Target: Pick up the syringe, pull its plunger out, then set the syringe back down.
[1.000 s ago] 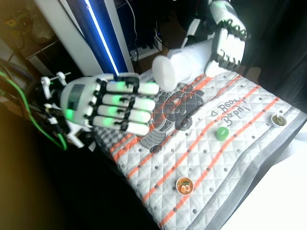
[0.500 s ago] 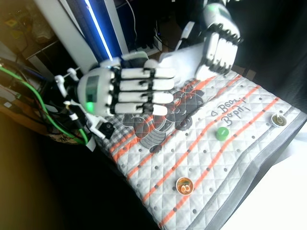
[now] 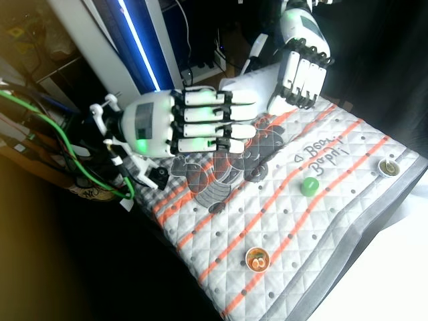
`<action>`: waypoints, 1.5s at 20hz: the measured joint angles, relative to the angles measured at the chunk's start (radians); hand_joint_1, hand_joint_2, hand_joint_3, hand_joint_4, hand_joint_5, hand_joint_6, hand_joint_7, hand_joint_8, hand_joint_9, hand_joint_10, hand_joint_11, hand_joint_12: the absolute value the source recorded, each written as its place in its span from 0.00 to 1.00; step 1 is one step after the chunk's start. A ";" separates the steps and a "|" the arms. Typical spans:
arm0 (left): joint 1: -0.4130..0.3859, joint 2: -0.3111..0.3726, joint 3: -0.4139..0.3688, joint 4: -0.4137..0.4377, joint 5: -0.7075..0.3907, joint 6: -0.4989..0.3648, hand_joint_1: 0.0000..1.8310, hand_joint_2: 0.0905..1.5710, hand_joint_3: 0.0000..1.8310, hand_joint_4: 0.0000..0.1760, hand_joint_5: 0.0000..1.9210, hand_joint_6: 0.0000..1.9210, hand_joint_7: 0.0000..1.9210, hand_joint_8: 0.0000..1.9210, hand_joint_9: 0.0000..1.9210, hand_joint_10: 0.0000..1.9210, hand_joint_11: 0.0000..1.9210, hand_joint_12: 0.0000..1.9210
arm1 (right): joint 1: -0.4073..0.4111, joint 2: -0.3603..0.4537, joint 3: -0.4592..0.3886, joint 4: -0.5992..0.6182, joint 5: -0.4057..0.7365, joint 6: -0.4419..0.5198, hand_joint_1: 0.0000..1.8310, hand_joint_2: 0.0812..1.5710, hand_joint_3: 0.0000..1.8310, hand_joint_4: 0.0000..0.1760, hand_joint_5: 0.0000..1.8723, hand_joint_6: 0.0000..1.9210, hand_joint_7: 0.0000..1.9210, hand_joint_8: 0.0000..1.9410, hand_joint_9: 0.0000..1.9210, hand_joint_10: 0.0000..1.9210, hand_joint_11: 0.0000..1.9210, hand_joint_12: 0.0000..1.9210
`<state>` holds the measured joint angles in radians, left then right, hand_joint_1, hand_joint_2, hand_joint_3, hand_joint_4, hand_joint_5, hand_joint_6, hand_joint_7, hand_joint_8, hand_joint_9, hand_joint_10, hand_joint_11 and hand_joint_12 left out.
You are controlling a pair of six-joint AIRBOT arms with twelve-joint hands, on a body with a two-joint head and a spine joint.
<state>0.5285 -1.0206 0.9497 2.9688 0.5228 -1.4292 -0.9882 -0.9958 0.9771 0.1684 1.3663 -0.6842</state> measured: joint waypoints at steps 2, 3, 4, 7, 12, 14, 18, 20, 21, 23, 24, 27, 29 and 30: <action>0.000 0.000 0.000 0.005 -0.018 -0.004 0.75 0.72 0.00 0.00 0.41 0.59 0.50 0.54 0.46 0.69 0.36 0.79 | 0.000 -0.002 0.000 -0.006 -0.002 0.000 0.74 0.73 0.00 0.00 0.47 0.56 0.43 0.63 0.43 0.73 0.39 0.85; 0.000 0.000 0.000 0.005 -0.018 -0.001 0.75 0.72 0.00 0.00 0.41 0.58 0.49 0.55 0.46 0.70 0.36 0.81 | 0.001 -0.003 0.000 -0.005 -0.003 0.000 0.74 0.73 0.00 0.00 0.48 0.53 0.43 0.63 0.43 0.75 0.42 0.88; 0.000 0.000 0.000 0.005 -0.018 -0.002 0.75 0.72 0.00 0.00 0.41 0.58 0.49 0.56 0.45 0.70 0.36 0.81 | 0.001 -0.003 0.000 -0.005 -0.002 0.000 0.74 0.73 0.00 0.00 0.47 0.52 0.43 0.63 0.43 0.77 0.43 0.90; 0.000 0.000 0.000 0.004 -0.017 -0.001 0.75 0.71 0.00 0.00 0.42 0.56 0.50 0.56 0.45 0.69 0.36 0.83 | 0.003 -0.003 0.002 -0.005 -0.003 0.000 0.74 0.74 0.00 0.00 0.47 0.50 0.40 0.69 0.40 0.80 0.41 0.92; 0.002 0.012 -0.011 0.000 -0.010 -0.005 0.74 0.72 0.00 0.00 0.43 0.56 0.48 0.57 0.46 0.73 0.39 0.88 | 0.003 0.010 0.001 -0.017 -0.003 0.001 0.74 0.73 0.00 0.00 0.48 0.52 0.42 0.64 0.44 0.77 0.45 0.88; 0.011 0.022 -0.017 -0.002 0.003 -0.008 0.74 0.73 0.00 0.00 0.41 0.61 0.45 0.60 0.43 0.75 0.37 0.85 | 0.003 0.014 -0.003 -0.021 -0.001 0.001 0.74 0.74 0.00 0.00 0.46 0.56 0.41 0.64 0.43 0.78 0.44 0.90; 0.017 0.047 -0.035 -0.004 0.003 -0.009 0.74 0.73 0.00 0.00 0.44 0.58 0.45 0.60 0.42 0.77 0.36 0.92 | -0.001 0.023 -0.011 -0.027 0.001 0.004 0.74 0.74 0.00 0.00 0.43 0.55 0.42 0.69 0.41 0.79 0.42 0.89; 0.027 0.058 -0.043 -0.008 0.011 -0.014 0.68 0.74 0.00 0.00 0.43 0.58 0.46 0.66 0.42 0.73 0.36 0.94 | -0.008 0.040 -0.016 -0.034 0.001 0.006 0.69 0.74 0.00 0.00 0.46 0.51 0.46 0.71 0.47 0.76 0.46 0.86; 0.031 0.066 -0.049 -0.010 0.012 -0.014 0.73 0.74 0.00 0.00 0.41 0.58 0.45 0.64 0.42 0.77 0.37 0.94 | -0.013 0.045 -0.018 -0.035 0.002 0.008 0.69 0.73 0.00 0.00 0.49 0.47 0.47 0.71 0.49 0.74 0.48 0.85; 0.041 0.083 -0.058 -0.015 0.020 -0.016 0.74 0.74 0.00 0.00 0.40 0.59 0.46 0.62 0.39 0.79 0.26 0.98 | -0.021 0.056 -0.023 -0.039 0.010 0.008 0.68 0.72 0.00 0.00 0.50 0.44 0.48 0.71 0.50 0.72 0.48 0.83; 0.048 0.089 -0.063 -0.018 0.025 -0.015 0.74 0.74 0.00 0.00 0.39 0.59 0.47 0.61 0.40 0.79 0.29 0.97 | -0.026 0.060 -0.023 -0.040 0.016 0.009 0.68 0.72 0.00 0.00 0.49 0.46 0.49 0.69 0.51 0.70 0.49 0.81; 0.063 0.106 -0.069 -0.022 0.034 -0.016 0.67 0.75 0.00 0.00 0.40 0.56 0.45 0.76 0.43 0.83 0.38 0.99 | -0.048 0.082 -0.030 -0.039 0.025 0.010 0.69 0.72 0.00 0.00 0.50 0.44 0.49 0.69 0.52 0.74 0.48 0.86; 0.077 0.120 -0.078 -0.030 0.046 -0.012 0.67 0.76 0.00 0.00 0.40 0.56 0.43 0.79 0.40 0.88 0.38 1.00 | -0.058 0.093 -0.032 -0.040 0.029 0.014 0.69 0.72 0.00 0.00 0.50 0.43 0.49 0.69 0.51 0.74 0.47 0.87; 0.088 0.127 -0.082 -0.033 0.055 -0.012 0.66 0.76 0.00 0.00 0.40 0.58 0.42 0.77 0.36 0.81 0.30 1.00 | -0.060 0.099 -0.032 -0.042 0.031 0.014 0.69 0.71 0.00 0.00 0.52 0.41 0.50 0.67 0.51 0.73 0.46 0.86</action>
<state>0.6163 -0.8932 0.8677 2.9360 0.5777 -1.4410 -1.0477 -0.8970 0.9447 0.1268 1.3968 -0.6701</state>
